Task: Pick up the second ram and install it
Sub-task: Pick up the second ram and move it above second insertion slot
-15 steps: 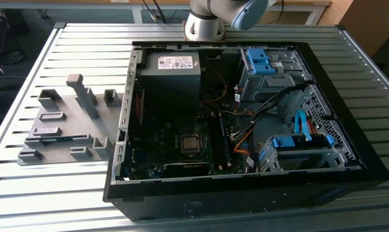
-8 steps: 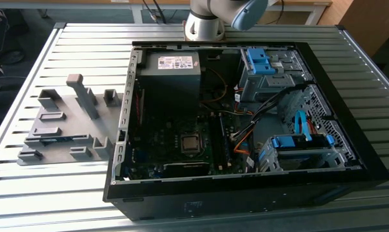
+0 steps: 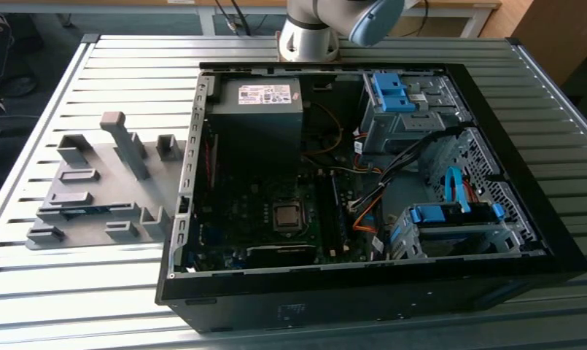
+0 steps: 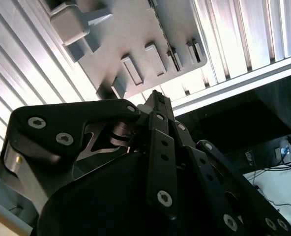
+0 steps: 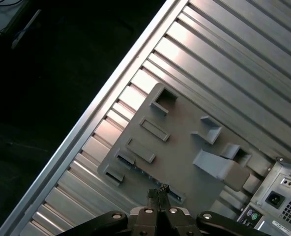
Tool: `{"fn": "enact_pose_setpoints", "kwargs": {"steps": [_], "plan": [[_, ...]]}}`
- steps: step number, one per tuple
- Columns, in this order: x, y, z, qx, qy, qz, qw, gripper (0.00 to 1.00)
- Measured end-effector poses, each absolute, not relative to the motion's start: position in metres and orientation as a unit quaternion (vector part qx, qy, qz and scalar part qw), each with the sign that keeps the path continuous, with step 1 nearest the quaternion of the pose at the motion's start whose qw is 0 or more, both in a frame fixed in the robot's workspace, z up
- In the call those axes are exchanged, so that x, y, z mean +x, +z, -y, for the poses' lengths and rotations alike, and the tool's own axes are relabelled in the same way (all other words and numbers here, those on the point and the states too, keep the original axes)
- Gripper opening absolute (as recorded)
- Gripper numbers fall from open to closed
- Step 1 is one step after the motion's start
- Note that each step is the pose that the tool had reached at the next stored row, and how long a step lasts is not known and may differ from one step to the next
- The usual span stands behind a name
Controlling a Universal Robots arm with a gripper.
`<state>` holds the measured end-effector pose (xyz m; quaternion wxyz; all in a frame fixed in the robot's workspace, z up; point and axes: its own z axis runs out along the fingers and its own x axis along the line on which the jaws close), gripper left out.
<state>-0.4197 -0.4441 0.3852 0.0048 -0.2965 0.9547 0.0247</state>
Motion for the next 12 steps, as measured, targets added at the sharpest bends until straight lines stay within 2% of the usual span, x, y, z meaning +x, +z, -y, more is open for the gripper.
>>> {"fn": "enact_pose_setpoints", "kwargs": {"steps": [12], "plan": [[-0.4197,0.3852,0.4441,-0.313,0.025,-0.949,0.004,0.11]]}}
